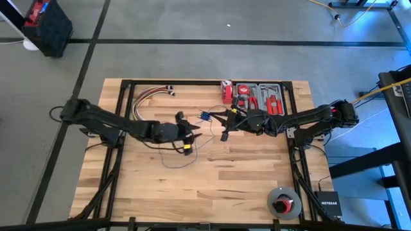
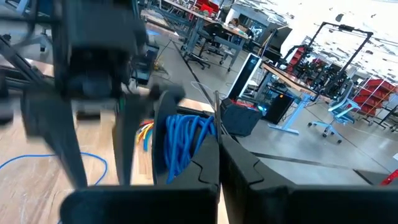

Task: Coil cords
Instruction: Coil the blue wire on the black spool

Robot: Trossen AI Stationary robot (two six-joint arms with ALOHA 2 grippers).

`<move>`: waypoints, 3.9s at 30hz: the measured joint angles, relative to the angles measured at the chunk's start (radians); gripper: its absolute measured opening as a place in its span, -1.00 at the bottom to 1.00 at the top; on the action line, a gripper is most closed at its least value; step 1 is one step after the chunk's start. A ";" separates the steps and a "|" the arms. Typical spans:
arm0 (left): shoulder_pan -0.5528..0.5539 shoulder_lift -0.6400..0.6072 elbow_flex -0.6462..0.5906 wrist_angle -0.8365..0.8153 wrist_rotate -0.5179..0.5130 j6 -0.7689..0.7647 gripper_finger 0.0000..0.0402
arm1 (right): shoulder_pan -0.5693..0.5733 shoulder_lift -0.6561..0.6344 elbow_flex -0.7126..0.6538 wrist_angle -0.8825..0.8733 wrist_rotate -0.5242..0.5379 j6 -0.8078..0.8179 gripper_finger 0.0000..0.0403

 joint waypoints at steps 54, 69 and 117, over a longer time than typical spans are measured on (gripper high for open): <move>0.100 0.268 -0.007 0.496 0.270 -0.177 -0.36 | 0.000 0.000 0.025 -0.046 0.008 -0.004 -0.98; 0.101 0.288 -0.007 0.408 0.160 0.008 -0.98 | 0.000 0.000 0.026 -0.047 0.007 -0.004 -0.98; 0.030 -0.297 -0.008 -0.032 0.041 0.089 -0.99 | 0.000 0.060 0.037 -0.030 0.000 -0.031 -1.00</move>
